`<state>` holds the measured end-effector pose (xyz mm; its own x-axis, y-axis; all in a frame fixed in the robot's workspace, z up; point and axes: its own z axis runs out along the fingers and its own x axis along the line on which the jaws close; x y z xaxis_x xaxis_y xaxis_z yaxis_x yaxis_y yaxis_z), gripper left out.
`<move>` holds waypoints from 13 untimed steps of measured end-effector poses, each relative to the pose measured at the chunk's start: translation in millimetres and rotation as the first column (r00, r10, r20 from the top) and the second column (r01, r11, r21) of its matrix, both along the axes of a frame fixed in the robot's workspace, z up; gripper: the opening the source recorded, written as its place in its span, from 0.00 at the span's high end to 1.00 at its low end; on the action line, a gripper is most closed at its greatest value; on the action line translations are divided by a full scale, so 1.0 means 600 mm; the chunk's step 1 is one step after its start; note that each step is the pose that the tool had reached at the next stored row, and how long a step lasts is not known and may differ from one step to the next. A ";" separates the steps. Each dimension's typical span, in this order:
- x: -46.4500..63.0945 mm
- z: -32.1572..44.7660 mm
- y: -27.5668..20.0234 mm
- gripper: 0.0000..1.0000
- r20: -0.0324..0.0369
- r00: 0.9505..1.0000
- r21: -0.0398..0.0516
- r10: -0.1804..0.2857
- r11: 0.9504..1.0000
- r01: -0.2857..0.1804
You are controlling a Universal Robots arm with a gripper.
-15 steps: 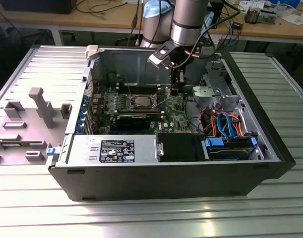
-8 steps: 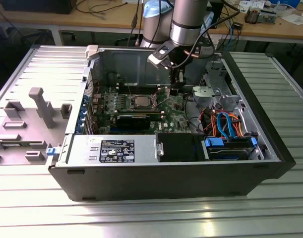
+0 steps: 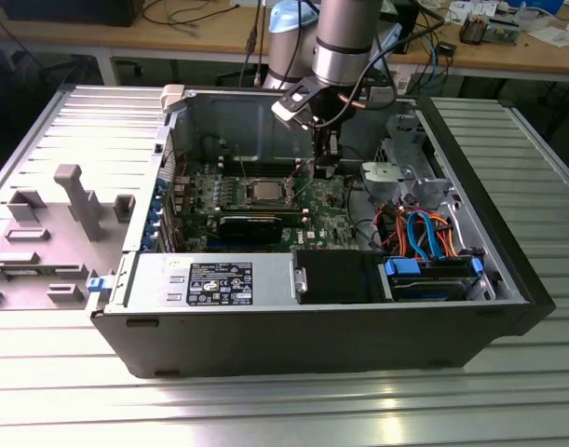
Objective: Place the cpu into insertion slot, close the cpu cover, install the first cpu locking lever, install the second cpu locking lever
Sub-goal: 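Close the cpu cover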
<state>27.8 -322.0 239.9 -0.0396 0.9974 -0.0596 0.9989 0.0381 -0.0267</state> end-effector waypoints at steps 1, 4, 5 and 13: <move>-0.002 0.000 0.0000 0.89 0.000 1.000 0.000 0.000 1.000 0.000; -0.005 0.000 0.0000 0.89 0.000 1.000 0.000 0.000 1.000 0.000; -0.006 0.000 0.0000 0.89 0.000 1.000 0.000 0.000 1.000 0.000; -0.013 0.000 0.0000 0.89 0.000 1.000 0.000 0.000 1.000 0.000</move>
